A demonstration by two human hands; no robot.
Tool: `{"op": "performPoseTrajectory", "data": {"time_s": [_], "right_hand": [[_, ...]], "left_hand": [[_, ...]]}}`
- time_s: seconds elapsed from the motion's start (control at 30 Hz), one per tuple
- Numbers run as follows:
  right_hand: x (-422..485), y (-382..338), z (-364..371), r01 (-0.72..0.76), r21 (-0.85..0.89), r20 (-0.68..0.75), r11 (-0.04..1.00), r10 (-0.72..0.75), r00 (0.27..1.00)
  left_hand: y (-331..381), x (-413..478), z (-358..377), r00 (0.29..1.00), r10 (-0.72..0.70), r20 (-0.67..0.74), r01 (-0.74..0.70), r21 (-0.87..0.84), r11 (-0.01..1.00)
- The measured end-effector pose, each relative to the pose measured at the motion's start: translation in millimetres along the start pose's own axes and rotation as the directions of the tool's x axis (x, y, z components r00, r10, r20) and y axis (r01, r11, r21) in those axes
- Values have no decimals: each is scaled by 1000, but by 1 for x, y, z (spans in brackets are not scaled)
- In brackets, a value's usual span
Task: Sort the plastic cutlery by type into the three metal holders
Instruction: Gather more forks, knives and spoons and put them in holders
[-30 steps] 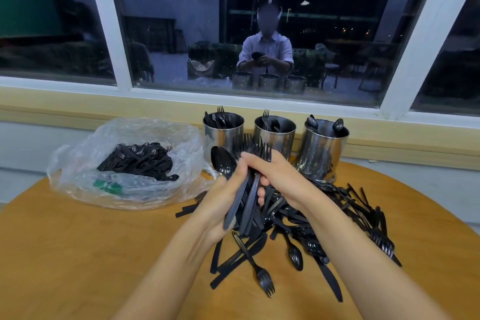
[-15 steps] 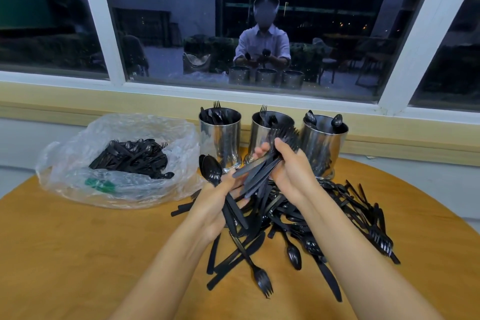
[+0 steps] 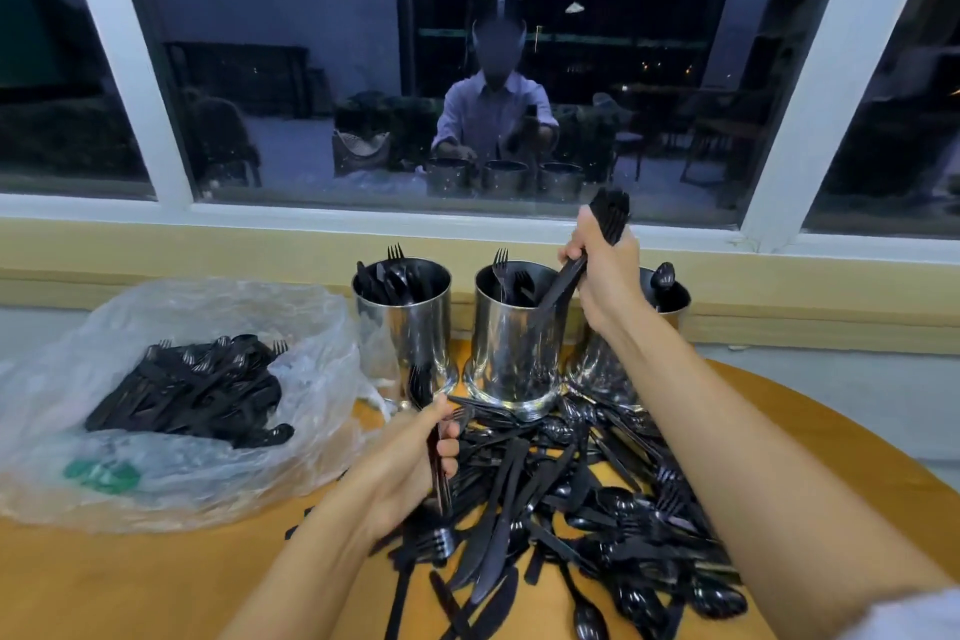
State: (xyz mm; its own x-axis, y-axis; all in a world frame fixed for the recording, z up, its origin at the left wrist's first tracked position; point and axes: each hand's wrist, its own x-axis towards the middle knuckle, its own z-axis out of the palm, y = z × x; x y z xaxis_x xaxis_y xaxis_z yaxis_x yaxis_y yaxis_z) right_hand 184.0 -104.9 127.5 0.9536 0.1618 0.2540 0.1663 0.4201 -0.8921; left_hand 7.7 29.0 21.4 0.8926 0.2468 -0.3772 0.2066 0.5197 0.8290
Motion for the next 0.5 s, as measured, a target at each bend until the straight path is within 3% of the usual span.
{"op": "performPoseTrajectory", "data": {"time_s": [0.27,0.4,0.5], "right_hand": [[59,33,17,80,-303,50,950,-68,996],[63,61,10,3,-484,209,875,112,971],[69,50,12,-76,-702,265,708,359,895]], "left_hand": [[19,29,21,984,174,-46,-171,62,983],[25,38,28,977,208,-55,-202,100,974],[30,41,34,978,209,-20,-208,53,977]]}}
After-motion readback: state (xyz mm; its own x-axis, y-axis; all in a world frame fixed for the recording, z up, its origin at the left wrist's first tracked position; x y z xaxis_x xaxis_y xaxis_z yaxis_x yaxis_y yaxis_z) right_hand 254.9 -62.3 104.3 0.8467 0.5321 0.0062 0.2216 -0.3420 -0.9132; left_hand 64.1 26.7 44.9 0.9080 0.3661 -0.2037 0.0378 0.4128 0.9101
